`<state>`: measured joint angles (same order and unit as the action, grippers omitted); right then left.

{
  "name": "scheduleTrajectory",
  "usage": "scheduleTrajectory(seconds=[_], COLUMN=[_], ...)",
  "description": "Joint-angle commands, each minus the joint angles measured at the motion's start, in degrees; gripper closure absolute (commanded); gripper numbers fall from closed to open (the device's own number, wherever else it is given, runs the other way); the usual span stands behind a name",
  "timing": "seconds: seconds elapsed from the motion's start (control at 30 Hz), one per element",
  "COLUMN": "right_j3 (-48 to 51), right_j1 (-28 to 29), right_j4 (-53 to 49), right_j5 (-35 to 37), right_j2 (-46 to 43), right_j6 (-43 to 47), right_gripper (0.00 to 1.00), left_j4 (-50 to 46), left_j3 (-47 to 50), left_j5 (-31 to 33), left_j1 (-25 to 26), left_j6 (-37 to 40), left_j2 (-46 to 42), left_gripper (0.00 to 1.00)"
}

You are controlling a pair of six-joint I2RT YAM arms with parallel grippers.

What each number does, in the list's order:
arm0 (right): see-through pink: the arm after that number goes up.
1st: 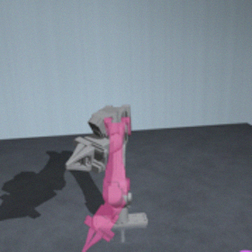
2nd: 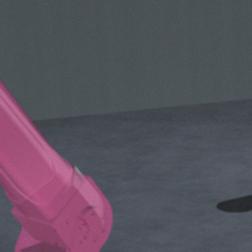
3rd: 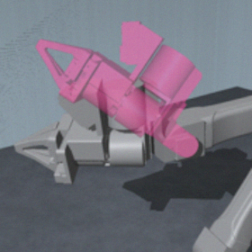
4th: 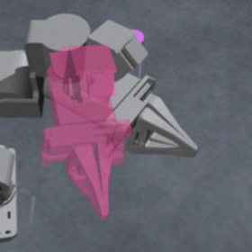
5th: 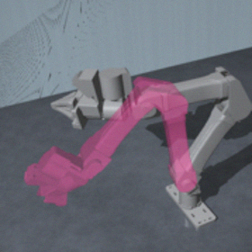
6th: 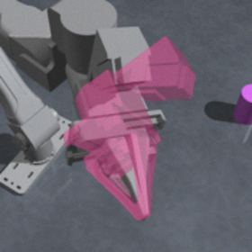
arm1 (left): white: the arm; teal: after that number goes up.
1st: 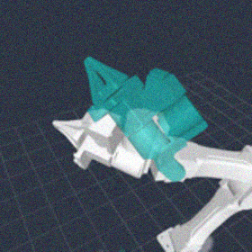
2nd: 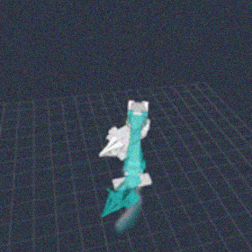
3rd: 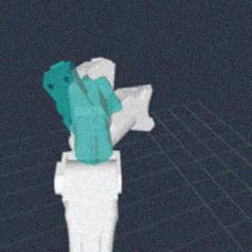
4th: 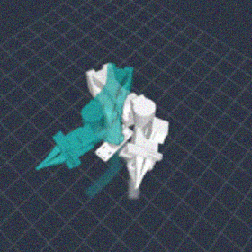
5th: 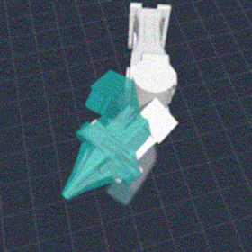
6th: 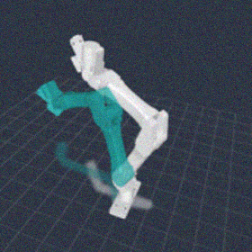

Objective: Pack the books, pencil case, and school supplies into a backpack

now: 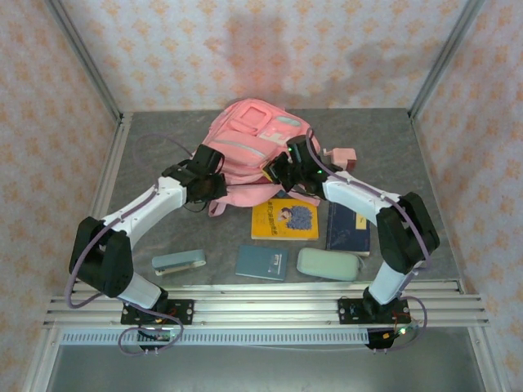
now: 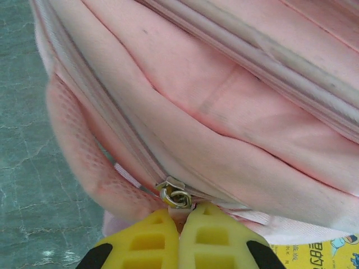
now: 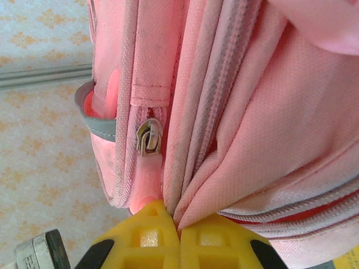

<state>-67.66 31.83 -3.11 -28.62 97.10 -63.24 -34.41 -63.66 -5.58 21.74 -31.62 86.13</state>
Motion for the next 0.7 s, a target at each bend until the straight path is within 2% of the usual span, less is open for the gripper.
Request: scheduleTrajectory(seconds=[0.0, 0.1, 0.37, 0.6, 0.67], right_j3=[-0.4, -1.26, -5.02, -14.18, -13.33], right_j1=[-2.56, -3.15, -7.27, -7.66, -7.6], right_j4=[-2.61, -4.34, -6.72, -17.71, -17.5], right_j5=[2.08, 1.14, -7.76, -5.74, -5.73], right_j2=[-3.94, -3.13, 3.51, 7.11, 5.91], right_j6=[6.55, 10.83, 23.49, 34.1, 34.92], right_gripper=[1.0, 1.0, 1.0, 1.0, 1.0], left_j4=[-4.48, -4.96, -2.55, -2.2, -3.17], left_j3=[1.28, 1.43, 4.28, 3.67, 2.02], left_j5=[3.97, 3.32, -1.04, -3.46, -3.47], left_j1=[-3.12, -4.22, -4.42, -4.42, -4.43], left_j6=[-0.73, -0.53, 0.15, 0.68, 3.4], left_j2=[-1.22, -1.49, -3.07, -0.79, 0.03], left_gripper=[1.0, 1.0, 1.0, 1.0, 0.87])
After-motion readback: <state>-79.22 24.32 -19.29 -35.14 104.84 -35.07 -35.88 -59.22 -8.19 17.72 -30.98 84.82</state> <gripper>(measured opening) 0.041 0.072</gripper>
